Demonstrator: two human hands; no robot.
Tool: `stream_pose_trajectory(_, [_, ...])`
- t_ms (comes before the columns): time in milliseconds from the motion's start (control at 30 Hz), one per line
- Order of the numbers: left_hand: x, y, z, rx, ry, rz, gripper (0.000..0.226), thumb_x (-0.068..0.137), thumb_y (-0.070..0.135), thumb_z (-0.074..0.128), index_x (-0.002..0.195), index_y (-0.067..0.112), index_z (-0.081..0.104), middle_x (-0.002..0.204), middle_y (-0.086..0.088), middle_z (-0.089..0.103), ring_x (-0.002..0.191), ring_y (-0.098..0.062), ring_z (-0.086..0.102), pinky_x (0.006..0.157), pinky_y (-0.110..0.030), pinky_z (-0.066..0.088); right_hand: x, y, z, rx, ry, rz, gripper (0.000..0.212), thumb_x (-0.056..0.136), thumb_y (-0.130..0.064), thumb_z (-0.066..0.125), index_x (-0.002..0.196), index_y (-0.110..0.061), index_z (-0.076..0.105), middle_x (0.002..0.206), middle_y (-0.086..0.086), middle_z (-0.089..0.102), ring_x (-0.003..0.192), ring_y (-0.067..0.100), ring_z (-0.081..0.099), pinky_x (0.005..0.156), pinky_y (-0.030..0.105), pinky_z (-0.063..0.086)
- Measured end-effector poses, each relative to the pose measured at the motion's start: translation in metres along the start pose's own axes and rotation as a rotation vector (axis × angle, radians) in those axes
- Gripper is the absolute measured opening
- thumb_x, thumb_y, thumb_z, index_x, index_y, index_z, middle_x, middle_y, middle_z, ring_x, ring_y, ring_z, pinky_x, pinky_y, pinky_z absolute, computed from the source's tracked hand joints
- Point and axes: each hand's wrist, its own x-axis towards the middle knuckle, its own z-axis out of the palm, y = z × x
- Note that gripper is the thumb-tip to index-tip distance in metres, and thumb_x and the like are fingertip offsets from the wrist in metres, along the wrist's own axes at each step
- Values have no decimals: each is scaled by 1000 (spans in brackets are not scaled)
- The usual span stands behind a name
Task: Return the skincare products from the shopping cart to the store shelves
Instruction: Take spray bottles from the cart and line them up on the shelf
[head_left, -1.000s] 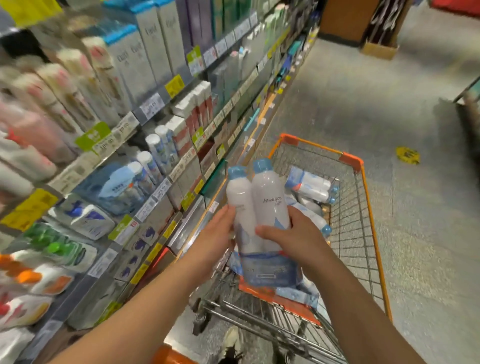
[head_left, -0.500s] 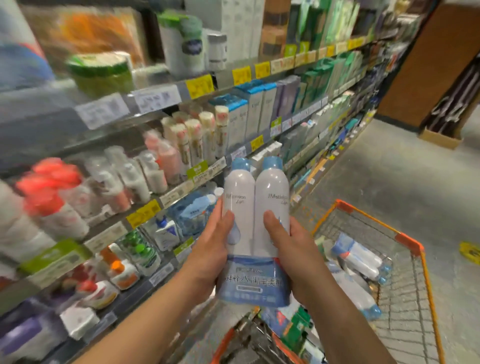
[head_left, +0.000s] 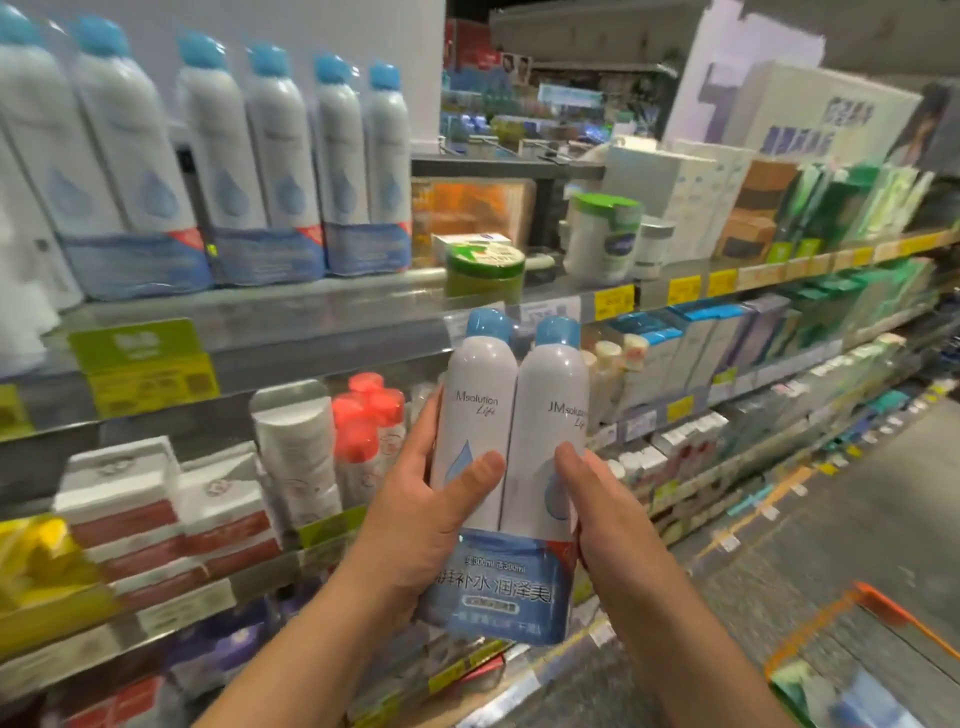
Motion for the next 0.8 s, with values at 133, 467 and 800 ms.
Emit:
stream_pose_trajectory(133, [-5,29,-30,41,78,72,72,78,41,86,137,58,49,128,6,71,114,-25,71,90,-49,60,11,-14,31,-84,-120,-59,45,85,-52,58,125,-30,60,106,-13,77,95,5,74,72,22,58])
stream_pose_trajectory(467, [-15,100,-81,180,267,299,61,83,36,81,125,69,51,121,15,73,110,-15,72,93,-49,59,41,-61,103,-241,-338,-234,74,70,-56,83,133,-33,51,120,-7,73,108,13,73,91,40,60])
stream_pose_trajectory(800, [-13,156,-134,279,299,404,82,82,42,76,146,67,31,136,14,64,120,-19,67,94,-51,59,60,-120,164,-145,-442,-336,51,77,-15,79,124,-12,62,107,4,79,98,19,76,76,26,60])
